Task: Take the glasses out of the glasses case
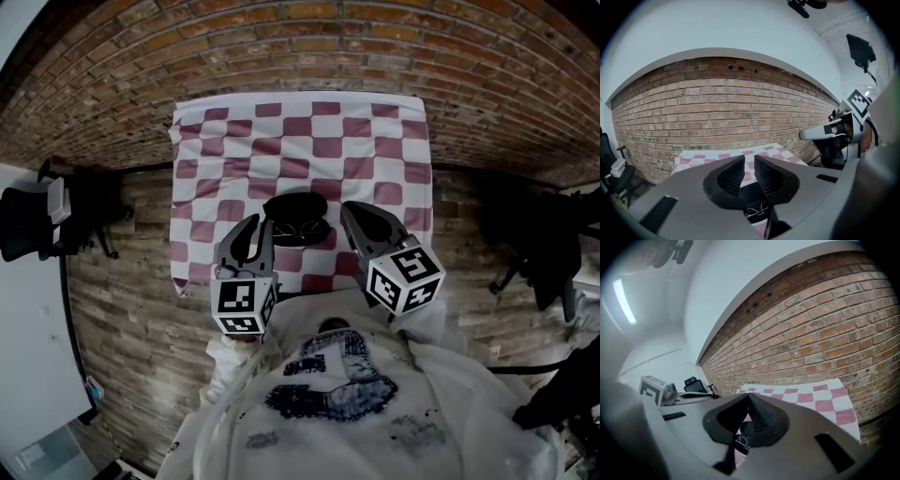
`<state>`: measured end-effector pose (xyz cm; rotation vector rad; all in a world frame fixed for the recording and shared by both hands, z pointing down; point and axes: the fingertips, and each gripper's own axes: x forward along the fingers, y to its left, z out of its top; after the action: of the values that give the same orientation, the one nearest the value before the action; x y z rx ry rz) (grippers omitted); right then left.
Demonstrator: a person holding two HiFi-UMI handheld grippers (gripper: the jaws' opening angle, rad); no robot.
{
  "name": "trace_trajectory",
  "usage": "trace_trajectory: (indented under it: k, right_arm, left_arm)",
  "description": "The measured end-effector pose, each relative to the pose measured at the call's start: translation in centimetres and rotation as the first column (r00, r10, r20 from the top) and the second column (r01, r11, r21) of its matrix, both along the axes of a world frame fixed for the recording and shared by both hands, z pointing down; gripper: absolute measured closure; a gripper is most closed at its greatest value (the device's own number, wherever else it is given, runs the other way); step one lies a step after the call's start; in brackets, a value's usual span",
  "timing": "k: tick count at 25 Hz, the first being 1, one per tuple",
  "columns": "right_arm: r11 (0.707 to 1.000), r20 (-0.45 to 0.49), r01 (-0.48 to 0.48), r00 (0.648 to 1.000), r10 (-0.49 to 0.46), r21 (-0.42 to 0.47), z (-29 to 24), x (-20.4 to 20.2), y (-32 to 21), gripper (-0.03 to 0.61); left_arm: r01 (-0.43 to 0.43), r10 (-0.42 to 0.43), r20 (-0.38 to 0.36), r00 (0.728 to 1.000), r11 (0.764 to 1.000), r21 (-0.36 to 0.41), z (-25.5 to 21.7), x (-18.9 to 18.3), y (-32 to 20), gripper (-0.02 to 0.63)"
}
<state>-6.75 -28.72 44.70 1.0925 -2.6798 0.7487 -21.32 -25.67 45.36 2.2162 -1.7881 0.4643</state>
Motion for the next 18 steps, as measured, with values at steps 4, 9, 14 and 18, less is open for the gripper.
trace_trajectory:
  k: [4,9,14,18]
  right_arm:
    - [1.000,-0.005,0.006,1.000,-0.005,0.002,0.1,0.1,-0.1,0.565]
    - [1.000,-0.006,-0.005,1.000,0.005,-0.011,0.4,0.5,-0.2,0.565]
    - [1.000,0.002,-0.018,1.000,0.018,-0.016,0.5,0.6,-0.4,0.565]
    - [1.000,0.004,-0.024,1.000,0.024,-0.014,0.4,0.8,-0.5,0.565]
  left_arm:
    - [-0.042,0.042,-0.006,0.999,0.998,-0.049,1.0,0.7,0.0,0.524]
    - [-0.100,0.101,0.047,0.994,0.995,-0.023,1.5,1.3,-0.8,0.441]
    - [-0.156,0.161,0.105,0.981,0.986,-0.059,2.9,1.9,-0.7,0.411]
    - [-0.228,0.244,0.160,0.956,0.967,-0.113,4.9,3.0,-0.2,0.402]
